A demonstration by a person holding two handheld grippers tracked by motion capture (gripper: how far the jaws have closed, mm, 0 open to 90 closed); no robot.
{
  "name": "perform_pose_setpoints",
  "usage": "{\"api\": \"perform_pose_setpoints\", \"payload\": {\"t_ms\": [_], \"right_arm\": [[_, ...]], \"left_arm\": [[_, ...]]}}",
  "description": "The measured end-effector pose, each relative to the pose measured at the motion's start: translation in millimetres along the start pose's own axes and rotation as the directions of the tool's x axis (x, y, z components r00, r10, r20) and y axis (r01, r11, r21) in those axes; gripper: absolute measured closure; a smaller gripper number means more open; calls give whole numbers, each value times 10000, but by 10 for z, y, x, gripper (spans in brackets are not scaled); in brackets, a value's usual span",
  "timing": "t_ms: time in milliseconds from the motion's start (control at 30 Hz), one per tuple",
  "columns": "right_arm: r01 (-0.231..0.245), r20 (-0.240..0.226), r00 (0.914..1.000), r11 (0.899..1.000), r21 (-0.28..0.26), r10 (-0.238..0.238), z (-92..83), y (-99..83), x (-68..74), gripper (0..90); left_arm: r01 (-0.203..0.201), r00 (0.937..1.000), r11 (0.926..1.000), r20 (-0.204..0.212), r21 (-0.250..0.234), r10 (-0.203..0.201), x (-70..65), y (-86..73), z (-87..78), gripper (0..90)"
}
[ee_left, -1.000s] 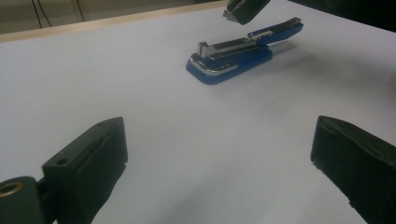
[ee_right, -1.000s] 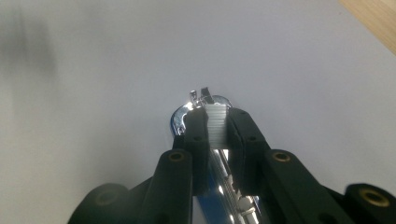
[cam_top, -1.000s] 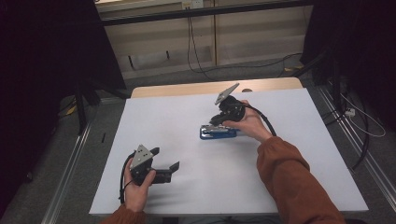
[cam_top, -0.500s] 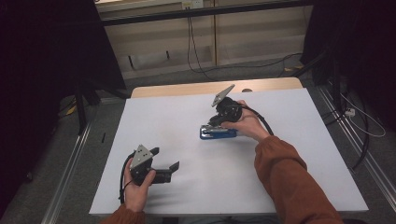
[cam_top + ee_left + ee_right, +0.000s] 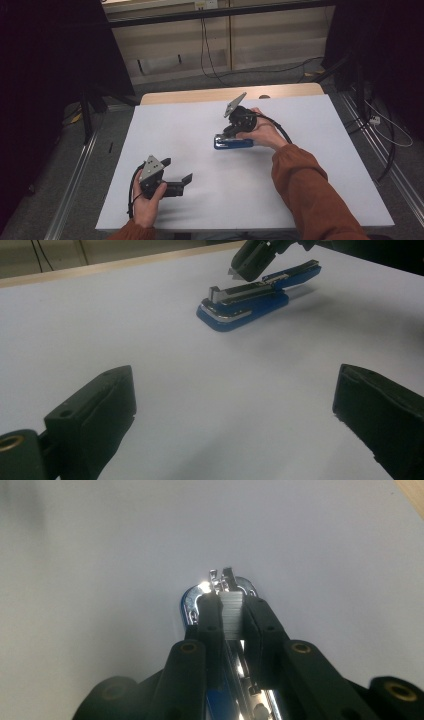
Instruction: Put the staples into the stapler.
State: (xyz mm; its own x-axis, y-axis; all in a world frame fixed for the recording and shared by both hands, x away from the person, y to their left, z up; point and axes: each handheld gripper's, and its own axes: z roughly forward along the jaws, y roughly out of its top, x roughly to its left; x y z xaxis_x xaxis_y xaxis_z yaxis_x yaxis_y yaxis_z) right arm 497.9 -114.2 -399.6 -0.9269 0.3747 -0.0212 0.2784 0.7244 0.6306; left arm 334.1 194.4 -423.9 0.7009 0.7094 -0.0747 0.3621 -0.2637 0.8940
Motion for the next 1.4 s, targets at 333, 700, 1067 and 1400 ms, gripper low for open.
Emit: {"api": "perform_pose_setpoints", "payload": {"t_ms": [333,700,1067,1400], "right_arm": [[262,-380,9989,9996,128,-257,85,-18,-73,788],[831,-580,9949,9965,115,-823,172,24,-80,788],[1174,-536,9918,9928,221,-1161,167,61,-56,789],[1234,-686,9902,9920,271,-1214,202,42,-79,788]], "left_arm": [[-4,10000,10000,2,17,4,7,-2,1,39],[69,10000,10000,-10,-25,-69,7,-2,-2,39],[29,10000,10000,-18,-24,-30,9,0,-5,39],[35,10000,10000,-36,0,-35,11,0,-4,39]]}}
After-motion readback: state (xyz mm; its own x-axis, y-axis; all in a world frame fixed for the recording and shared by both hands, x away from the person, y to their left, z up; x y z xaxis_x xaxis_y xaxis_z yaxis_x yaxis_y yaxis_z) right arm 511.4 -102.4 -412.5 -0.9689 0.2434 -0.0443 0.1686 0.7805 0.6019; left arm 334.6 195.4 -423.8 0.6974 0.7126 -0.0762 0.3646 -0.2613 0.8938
